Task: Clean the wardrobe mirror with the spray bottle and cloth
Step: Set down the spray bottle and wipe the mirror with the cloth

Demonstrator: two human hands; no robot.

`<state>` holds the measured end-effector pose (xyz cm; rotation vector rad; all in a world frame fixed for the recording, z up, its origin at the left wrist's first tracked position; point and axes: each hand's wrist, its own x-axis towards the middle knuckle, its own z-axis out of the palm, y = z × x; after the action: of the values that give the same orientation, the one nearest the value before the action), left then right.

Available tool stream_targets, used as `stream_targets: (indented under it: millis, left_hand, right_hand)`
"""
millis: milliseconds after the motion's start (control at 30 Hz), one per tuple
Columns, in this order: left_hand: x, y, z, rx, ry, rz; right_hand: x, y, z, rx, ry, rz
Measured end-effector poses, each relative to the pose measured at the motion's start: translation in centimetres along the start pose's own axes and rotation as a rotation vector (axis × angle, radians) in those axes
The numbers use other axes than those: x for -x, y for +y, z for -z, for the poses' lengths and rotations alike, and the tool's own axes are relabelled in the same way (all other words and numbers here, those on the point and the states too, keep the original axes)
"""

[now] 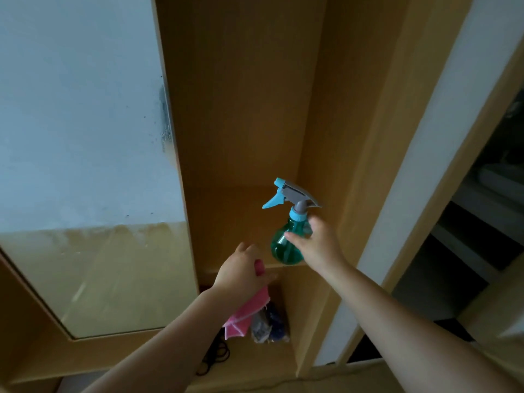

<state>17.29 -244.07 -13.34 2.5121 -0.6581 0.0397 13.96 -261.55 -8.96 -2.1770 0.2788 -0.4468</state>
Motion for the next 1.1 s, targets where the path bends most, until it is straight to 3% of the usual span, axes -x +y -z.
stream_targets:
  millis: [400,600,867,1100]
  left_hand:
    - [-5.6,-1.5,-3.2,0.074,-0.031,0.174]
    - [-6.5,-1.7,-4.5,-0.077,-0.039,0.338]
    - [-7.2,-1.5,-5.5,-0.109,0.076,0.29]
    - [-7.2,-2.2,-5.8,-0.093,0.098,0.263]
  right_hand:
    - [-12.5,10.4,-4.2,0.018,-0.252,-0.075]
    - [-16.5,13.7,-7.1,0.086,-0.264,-0.091]
    - [-19.7,15.5,-9.2,0.044,-0.24,-0.068]
    - [-17.0,17.6,-8.9,0.237,-0.112,0.06]
